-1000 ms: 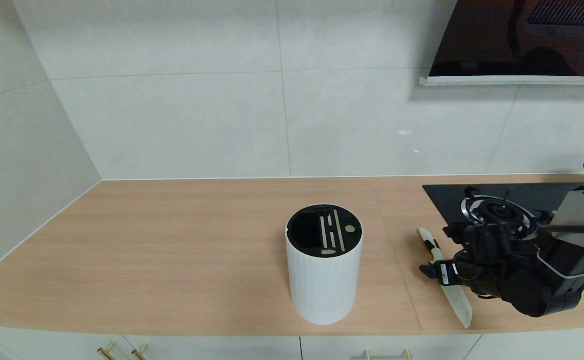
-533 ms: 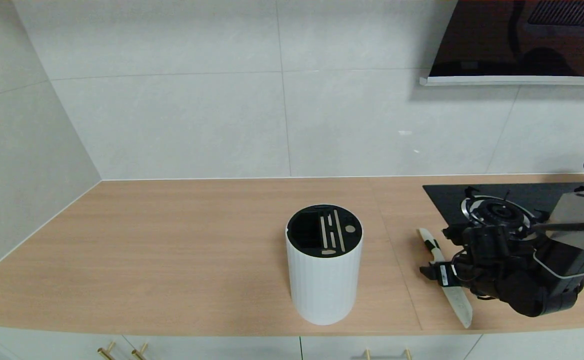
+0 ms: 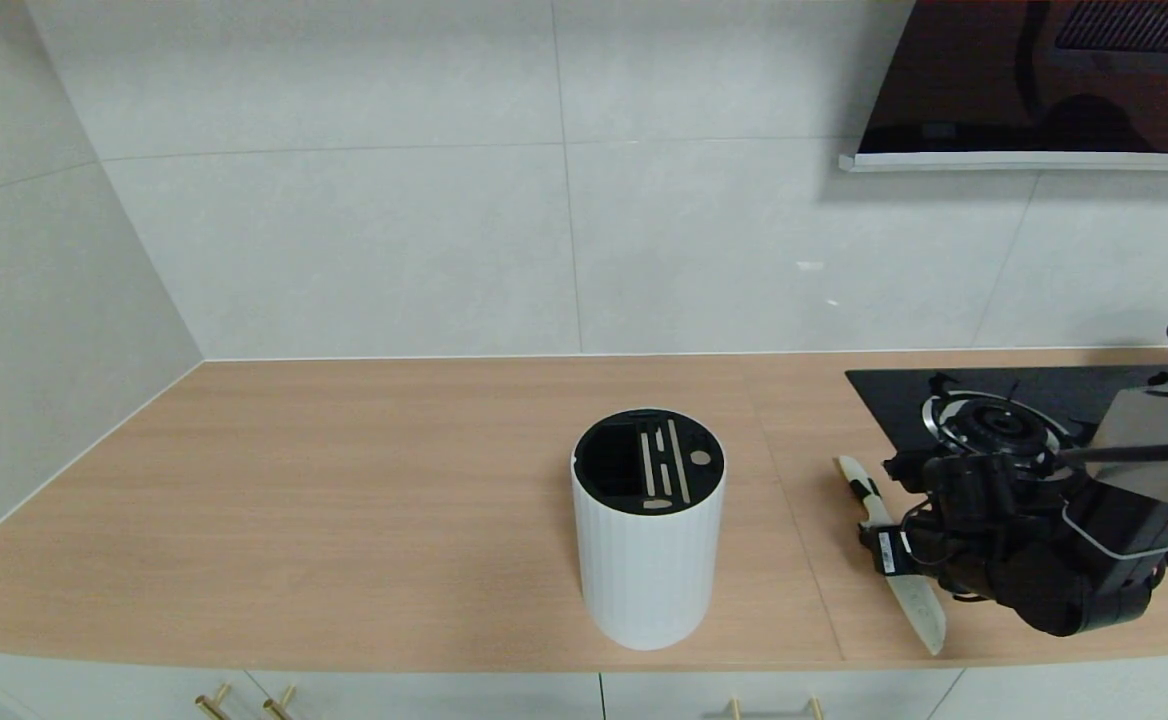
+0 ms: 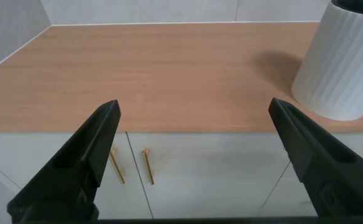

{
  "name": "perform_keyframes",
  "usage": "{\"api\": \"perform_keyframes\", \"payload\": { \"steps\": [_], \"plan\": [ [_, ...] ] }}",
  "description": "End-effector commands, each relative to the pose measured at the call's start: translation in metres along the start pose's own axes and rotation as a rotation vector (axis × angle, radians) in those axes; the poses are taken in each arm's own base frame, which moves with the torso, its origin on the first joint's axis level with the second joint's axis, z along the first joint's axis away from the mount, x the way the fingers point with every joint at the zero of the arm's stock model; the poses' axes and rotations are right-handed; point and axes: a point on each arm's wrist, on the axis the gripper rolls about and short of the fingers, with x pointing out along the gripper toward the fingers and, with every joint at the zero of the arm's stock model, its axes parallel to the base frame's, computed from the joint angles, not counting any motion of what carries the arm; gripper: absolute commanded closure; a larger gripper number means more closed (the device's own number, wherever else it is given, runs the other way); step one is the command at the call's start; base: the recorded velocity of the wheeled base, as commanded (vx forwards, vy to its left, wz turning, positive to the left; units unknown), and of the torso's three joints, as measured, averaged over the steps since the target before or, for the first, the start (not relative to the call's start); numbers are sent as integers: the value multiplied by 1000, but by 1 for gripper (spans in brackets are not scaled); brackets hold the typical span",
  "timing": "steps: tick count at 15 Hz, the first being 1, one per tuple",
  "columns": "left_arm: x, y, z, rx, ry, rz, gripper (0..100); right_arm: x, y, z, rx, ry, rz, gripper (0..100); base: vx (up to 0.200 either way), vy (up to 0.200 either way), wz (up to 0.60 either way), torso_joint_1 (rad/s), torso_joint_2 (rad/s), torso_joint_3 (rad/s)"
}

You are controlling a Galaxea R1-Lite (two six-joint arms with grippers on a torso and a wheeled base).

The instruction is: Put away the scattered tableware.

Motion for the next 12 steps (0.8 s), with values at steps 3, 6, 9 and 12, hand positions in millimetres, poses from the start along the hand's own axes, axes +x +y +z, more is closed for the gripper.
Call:
{"api": "perform_keyframes", "payload": {
  "steps": [3, 6, 9, 12],
  "plan": [
    [0, 0, 0, 0, 0, 0, 0, -5, 0, 6, 3, -24, -3, 100, 0, 0, 0, 0, 0, 0],
    [0, 0, 0, 1, 0, 0, 0, -23, -2, 22, 11, -86, -6, 100, 0, 0, 0, 0, 0, 0],
    [0, 0, 0, 3, 0, 0, 0, -47, -1, 36, 13, -148, 2, 100, 0, 0, 0, 0, 0, 0],
    [0, 0, 0, 0, 0, 0, 0, -82, 10, 52, 3, -234, 34, 100, 0, 0, 0, 0, 0, 0]
  ]
}}
